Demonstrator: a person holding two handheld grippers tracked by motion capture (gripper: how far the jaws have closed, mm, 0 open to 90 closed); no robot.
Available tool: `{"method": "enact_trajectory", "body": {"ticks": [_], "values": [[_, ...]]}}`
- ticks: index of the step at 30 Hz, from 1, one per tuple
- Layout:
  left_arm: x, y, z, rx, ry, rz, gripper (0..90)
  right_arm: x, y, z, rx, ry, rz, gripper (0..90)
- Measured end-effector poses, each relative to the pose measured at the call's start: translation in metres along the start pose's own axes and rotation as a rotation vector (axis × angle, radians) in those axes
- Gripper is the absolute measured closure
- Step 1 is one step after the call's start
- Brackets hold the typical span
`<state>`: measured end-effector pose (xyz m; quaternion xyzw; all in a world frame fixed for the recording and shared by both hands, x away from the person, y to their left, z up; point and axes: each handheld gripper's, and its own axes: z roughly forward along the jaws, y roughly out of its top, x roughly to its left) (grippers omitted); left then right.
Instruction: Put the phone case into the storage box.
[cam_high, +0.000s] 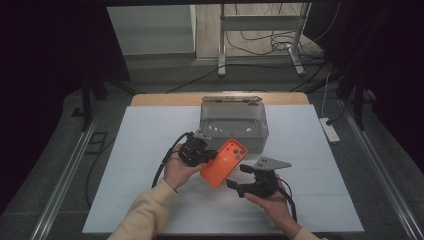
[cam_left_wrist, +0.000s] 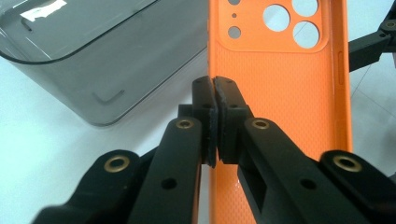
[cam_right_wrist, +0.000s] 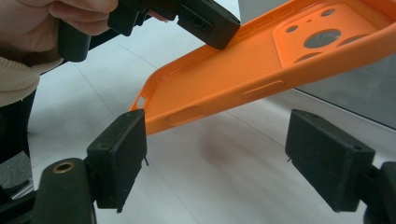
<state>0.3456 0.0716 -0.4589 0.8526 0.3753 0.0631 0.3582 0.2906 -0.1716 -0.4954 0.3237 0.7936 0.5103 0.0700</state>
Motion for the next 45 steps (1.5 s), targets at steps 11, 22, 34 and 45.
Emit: {"method": "enact_trajectory", "body": {"ticks": [11, 22, 34, 45], "values": [[-0.003, -0.001, 0.003, -0.003, -0.002, 0.0, 87.9, 0.001, 0.002, 0.005, -0.007, 0.004, 0.016, 21.2], [-0.006, 0.0, 0.001, -0.021, -0.008, 0.011, 87.9, 0.002, 0.003, 0.012, -0.018, 0.015, 0.054, 25.6], [-0.009, 0.001, -0.003, -0.041, -0.006, 0.021, 87.8, -0.001, 0.005, 0.012, -0.045, 0.031, 0.104, 36.7], [-0.01, -0.001, -0.007, -0.046, -0.017, 0.023, 87.7, -0.008, 0.007, 0.004, -0.085, 0.046, 0.135, 63.5]]}}
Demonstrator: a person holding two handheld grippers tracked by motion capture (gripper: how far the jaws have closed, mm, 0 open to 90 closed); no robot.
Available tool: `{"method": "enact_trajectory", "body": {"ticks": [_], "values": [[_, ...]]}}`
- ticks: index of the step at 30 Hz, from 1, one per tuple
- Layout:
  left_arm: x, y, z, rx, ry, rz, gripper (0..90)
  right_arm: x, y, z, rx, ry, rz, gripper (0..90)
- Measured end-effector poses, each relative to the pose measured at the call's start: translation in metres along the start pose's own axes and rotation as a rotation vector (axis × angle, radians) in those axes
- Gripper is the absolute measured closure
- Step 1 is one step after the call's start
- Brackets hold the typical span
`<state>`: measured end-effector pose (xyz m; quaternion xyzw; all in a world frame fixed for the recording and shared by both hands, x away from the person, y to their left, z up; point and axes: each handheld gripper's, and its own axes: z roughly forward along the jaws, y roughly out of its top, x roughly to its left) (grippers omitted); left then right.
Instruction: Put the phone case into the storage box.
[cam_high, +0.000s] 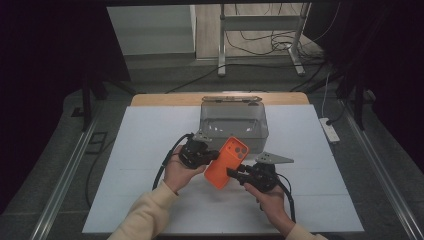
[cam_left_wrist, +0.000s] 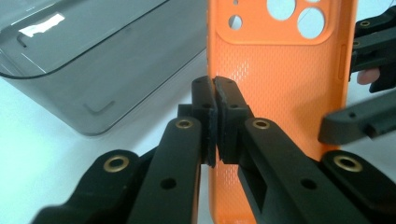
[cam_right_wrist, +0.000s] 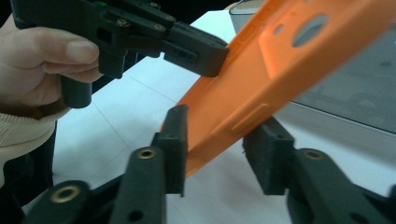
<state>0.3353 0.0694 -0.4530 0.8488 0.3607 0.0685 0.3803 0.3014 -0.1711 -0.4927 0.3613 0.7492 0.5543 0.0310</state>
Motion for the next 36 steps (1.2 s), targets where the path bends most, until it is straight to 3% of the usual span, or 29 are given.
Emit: {"method": "enact_trajectory", "body": {"ticks": [8, 14, 36], "values": [[0.001, -0.003, -0.003, -0.011, -0.031, -0.013, 87.6, -0.002, 0.003, -0.004, -0.003, 0.011, 0.013, 72.7], [0.0, -0.004, -0.008, -0.022, -0.04, -0.007, 88.1, -0.001, 0.005, -0.008, -0.016, -0.012, -0.011, 78.9], [0.0, -0.004, -0.01, -0.044, -0.056, -0.009, 84.3, 0.0, 0.012, -0.012, 0.004, -0.015, -0.074, 79.5]]}}
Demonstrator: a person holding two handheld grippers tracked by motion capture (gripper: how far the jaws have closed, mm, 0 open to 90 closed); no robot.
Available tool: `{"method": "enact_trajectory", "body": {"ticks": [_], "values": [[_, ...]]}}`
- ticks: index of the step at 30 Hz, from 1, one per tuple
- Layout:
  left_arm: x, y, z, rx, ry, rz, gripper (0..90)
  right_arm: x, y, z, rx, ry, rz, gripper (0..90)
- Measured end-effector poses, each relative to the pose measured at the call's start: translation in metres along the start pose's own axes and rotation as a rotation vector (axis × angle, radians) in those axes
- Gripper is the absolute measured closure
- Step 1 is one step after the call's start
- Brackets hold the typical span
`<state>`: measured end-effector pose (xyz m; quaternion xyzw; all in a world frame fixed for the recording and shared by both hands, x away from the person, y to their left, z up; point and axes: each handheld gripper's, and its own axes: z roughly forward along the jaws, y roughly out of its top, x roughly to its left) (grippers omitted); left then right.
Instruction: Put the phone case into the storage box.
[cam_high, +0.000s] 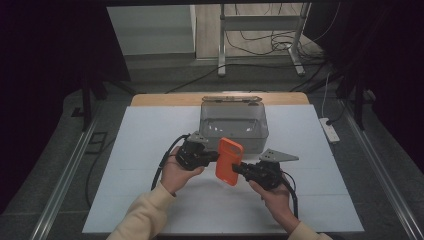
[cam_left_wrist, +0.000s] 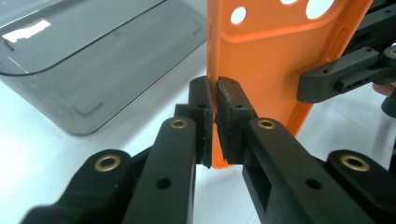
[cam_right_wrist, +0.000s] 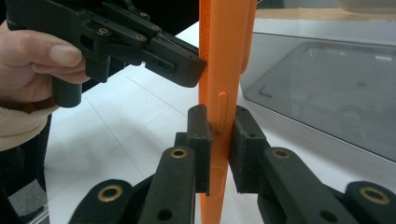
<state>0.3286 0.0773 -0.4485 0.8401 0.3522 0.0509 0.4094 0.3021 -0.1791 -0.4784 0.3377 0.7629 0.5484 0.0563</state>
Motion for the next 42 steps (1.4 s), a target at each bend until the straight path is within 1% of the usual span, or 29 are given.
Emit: {"method": "enact_trajectory", "body": {"ticks": [4, 6, 7, 9, 11, 15, 17, 20, 23, 25, 26, 28, 32, 34, 35, 36, 39, 42], "values": [[0.0, 0.0, -0.002, -0.006, 0.001, 0.008, 82.3, 0.003, 0.001, 0.0, 0.004, -0.004, -0.03, 79.6], [-0.001, 0.0, -0.003, -0.02, 0.003, 0.015, 79.1, 0.003, 0.002, 0.0, 0.004, -0.006, -0.037, 79.6], [-0.001, 0.001, -0.004, -0.031, 0.006, 0.023, 75.0, 0.003, 0.002, -0.001, 0.005, -0.008, -0.042, 79.6], [-0.001, 0.002, -0.007, -0.042, 0.007, 0.026, 64.8, 0.003, 0.002, -0.001, 0.008, -0.01, -0.05, 79.6], [-0.001, 0.002, -0.01, -0.054, -0.002, 0.026, 55.5, 0.002, 0.003, -0.002, 0.013, -0.015, -0.059, 79.6], [0.002, 0.001, -0.016, -0.066, -0.016, 0.018, 44.9, 0.002, 0.005, -0.003, 0.021, -0.01, -0.071, 79.6], [0.004, 0.0, -0.018, -0.068, -0.019, 0.014, 41.7, 0.002, 0.005, -0.003, 0.025, -0.008, -0.076, 79.6], [0.006, -0.002, -0.021, -0.076, -0.027, 0.01, 38.6, 0.001, 0.005, -0.003, 0.027, -0.007, -0.078, 79.6], [0.007, -0.005, -0.024, -0.077, -0.014, 0.014, 36.0, 0.0, 0.006, -0.004, 0.028, -0.011, -0.082, 79.6], [0.008, -0.008, -0.025, -0.088, -0.009, 0.014, 35.8, 0.0, 0.007, -0.005, 0.027, -0.011, -0.083, 79.6], [0.009, -0.009, -0.025, -0.09, -0.003, 0.015, 35.3, -0.001, 0.007, -0.005, 0.027, -0.009, -0.084, 79.6], [0.009, -0.012, -0.026, -0.092, 0.011, 0.025, 33.2, -0.001, 0.007, -0.006, 0.03, -0.005, -0.07, 79.6], [0.01, -0.019, -0.028, -0.1, 0.043, 0.043, 29.6, -0.002, 0.007, -0.006, 0.03, -0.007, -0.076, 79.6], [0.01, -0.024, -0.03, -0.11, 0.076, 0.056, 26.5, -0.002, 0.008, -0.007, 0.032, -0.006, -0.075, 79.6], [0.01, -0.027, -0.032, -0.125, 0.091, 0.06, 26.1, -0.002, 0.008, -0.007, 0.033, -0.004, -0.076, 79.6], [0.011, -0.03, -0.034, -0.138, 0.099, 0.06, 26.0, -0.002, 0.008, -0.007, 0.039, -0.001, -0.066, 79.6], [0.013, -0.039, -0.038, -0.143, 0.109, 0.062, 24.2, -0.003, 0.008, -0.007, 0.045, 0.008, -0.054, 79.6], [0.017, -0.045, -0.041, -0.142, 0.107, 0.039, 24.0, -0.004, 0.008, -0.007, 0.045, 0.008, -0.053, 79.6]]}}
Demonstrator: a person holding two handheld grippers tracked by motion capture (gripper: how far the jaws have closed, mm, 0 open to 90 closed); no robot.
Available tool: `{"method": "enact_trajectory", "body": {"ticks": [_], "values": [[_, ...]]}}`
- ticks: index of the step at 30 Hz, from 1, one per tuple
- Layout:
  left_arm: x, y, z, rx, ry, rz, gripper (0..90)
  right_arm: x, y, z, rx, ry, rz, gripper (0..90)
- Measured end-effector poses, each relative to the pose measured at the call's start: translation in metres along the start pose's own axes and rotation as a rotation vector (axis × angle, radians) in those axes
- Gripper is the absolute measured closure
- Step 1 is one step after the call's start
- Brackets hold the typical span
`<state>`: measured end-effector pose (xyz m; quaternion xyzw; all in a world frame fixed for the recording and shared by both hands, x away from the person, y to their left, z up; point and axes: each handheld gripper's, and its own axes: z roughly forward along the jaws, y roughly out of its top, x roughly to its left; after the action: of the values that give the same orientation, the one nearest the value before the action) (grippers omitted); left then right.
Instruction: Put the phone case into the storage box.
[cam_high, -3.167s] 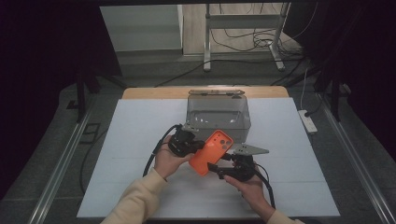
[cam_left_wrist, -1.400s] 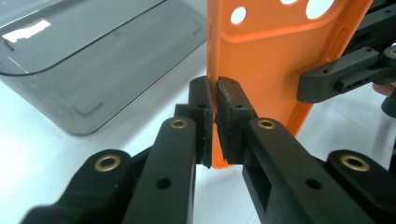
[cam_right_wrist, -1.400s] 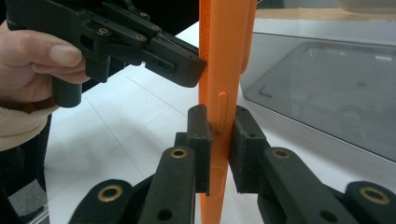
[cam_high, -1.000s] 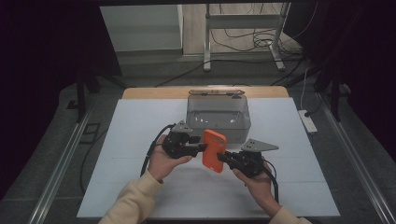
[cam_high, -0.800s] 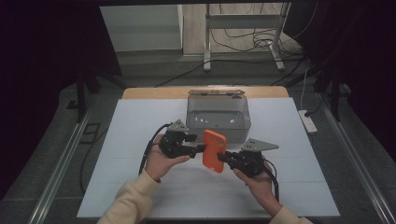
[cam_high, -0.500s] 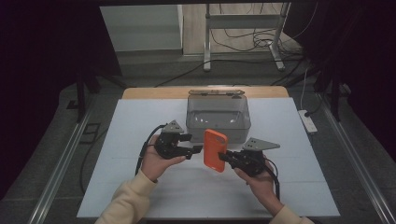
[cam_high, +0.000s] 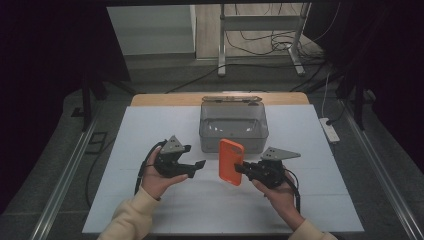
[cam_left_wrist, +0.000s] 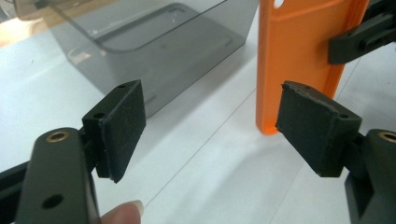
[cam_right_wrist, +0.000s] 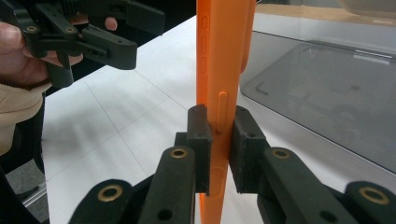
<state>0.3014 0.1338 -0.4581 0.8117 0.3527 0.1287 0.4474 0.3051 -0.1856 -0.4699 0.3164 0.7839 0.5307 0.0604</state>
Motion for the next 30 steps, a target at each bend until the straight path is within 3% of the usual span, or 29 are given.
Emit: {"method": "enact_trajectory", "body": {"ticks": [5, 21, 30], "values": [[0.006, -0.009, -0.002, -0.001, 0.006, -0.033, 24.4, -0.001, 0.0, -0.001, -0.003, 0.001, 0.004, 79.6], [0.014, -0.042, -0.014, 0.004, 0.05, -0.088, 21.7, -0.003, 0.001, -0.005, -0.007, 0.001, -0.012, 79.4], [0.018, -0.062, -0.021, 0.008, 0.082, -0.102, 20.1, -0.001, 0.003, -0.005, 0.018, 0.002, -0.022, 79.5]]}}
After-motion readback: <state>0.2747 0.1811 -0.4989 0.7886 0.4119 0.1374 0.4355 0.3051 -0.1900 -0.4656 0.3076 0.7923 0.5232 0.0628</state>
